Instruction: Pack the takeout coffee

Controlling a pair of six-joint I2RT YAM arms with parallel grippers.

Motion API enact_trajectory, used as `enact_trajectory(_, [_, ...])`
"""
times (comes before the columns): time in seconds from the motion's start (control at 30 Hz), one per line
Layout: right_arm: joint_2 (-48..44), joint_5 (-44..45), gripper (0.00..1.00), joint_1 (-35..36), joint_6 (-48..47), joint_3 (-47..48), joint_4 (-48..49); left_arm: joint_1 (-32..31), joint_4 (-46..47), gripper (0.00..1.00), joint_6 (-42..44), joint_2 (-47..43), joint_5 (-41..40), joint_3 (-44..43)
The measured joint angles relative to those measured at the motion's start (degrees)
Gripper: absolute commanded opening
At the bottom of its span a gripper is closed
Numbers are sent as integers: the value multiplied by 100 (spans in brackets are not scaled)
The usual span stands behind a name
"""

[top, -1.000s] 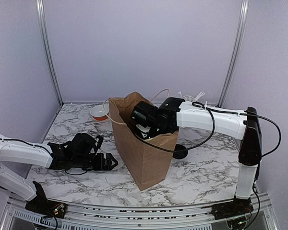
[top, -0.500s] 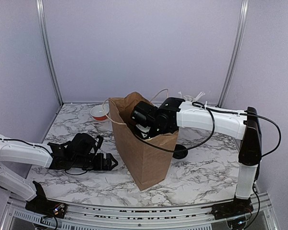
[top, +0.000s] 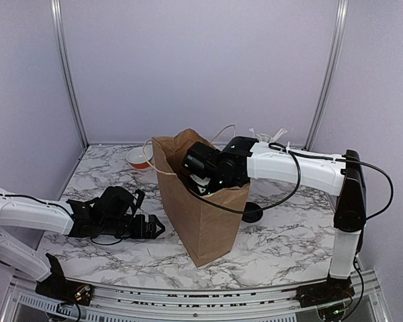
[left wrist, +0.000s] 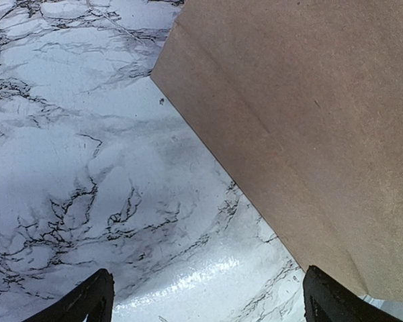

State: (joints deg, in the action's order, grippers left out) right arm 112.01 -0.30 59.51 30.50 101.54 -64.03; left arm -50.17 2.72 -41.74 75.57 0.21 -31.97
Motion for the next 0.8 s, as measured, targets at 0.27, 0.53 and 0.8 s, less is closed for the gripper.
enact_trajectory(0.27, [0,46,67,11,68,0,-50,0,-4,99,0,-7,0,0])
enact_trajectory(0.53, [-7,83,72,28,114,24,-92,0,-44,99,2,-42,0,0])
enact_trajectory(0.8, [-7,87,78,85,149,160,-520,26,-50,99,20,-44,-2,0])
